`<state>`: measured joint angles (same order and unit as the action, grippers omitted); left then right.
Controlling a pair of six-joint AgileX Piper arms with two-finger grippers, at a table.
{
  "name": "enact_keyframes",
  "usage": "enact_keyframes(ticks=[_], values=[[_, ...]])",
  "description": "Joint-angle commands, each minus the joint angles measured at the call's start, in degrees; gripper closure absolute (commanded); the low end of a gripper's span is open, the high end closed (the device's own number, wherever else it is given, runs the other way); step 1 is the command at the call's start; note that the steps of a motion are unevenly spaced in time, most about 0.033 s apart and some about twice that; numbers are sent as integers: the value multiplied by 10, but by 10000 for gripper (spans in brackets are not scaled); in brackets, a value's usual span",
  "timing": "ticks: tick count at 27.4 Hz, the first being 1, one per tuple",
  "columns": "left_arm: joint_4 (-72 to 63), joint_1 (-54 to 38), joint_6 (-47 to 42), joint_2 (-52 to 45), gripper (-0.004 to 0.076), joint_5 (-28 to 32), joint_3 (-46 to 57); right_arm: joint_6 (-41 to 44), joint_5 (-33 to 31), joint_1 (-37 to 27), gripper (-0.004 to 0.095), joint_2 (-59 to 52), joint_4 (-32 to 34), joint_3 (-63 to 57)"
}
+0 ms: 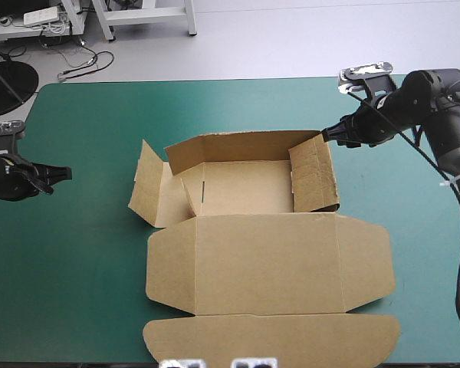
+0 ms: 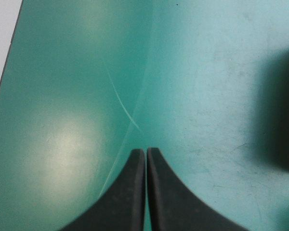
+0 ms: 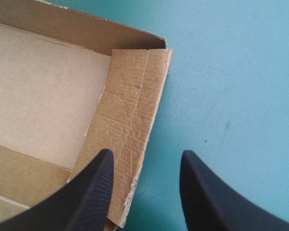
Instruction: Fold the box
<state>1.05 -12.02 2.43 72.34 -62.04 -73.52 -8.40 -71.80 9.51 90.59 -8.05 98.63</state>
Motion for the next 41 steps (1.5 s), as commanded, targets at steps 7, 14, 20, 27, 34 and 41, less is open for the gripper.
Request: enact_keyframes(ticks=[7,14,20,27,34,41], values=[[-10,0,1,-13,727,20,-14,23,2,-1,490,66,-27,11],[-14,0,1,-13,727,25,-14,23,2,-1,490,142,-42,11],[-18,0,1,-13,727,44,-14,12,2,-1,492,190,-77,11],[-17,0,21,2,727,41,-14,-14,2,-1,908,219,-126,11],[-49,-37,43,60,726,36,-20,-19,2,-2,928,189,-161,11],[-496,-231,275,132,721,-59,-23,-55,2,-75,928,72,-295,18]])
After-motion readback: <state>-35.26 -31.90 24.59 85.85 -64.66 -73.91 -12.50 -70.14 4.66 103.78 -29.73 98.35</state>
